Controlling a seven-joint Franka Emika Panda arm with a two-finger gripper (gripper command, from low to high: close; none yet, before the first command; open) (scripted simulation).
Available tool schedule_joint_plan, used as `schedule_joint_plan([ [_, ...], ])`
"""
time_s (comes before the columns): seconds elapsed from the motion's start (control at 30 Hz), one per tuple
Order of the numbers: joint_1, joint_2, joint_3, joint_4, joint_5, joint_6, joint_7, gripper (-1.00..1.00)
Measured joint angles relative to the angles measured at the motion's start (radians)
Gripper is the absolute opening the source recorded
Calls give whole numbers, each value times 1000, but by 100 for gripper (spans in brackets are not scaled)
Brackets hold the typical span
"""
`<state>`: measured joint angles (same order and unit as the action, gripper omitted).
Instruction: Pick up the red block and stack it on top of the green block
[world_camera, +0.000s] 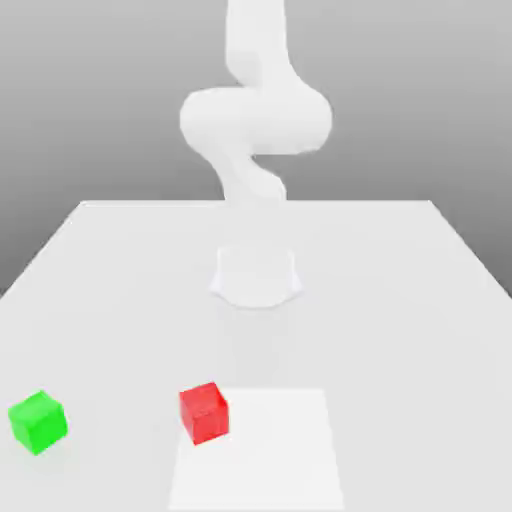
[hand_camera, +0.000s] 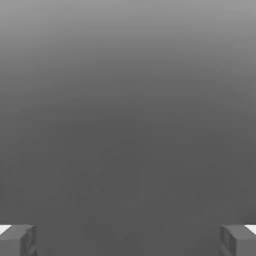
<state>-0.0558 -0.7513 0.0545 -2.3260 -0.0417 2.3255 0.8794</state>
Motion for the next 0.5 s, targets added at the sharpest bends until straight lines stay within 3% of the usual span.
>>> schedule_joint_plan([
  [0.5, -295, 336, 228, -151, -236, 137, 466, 0],
])
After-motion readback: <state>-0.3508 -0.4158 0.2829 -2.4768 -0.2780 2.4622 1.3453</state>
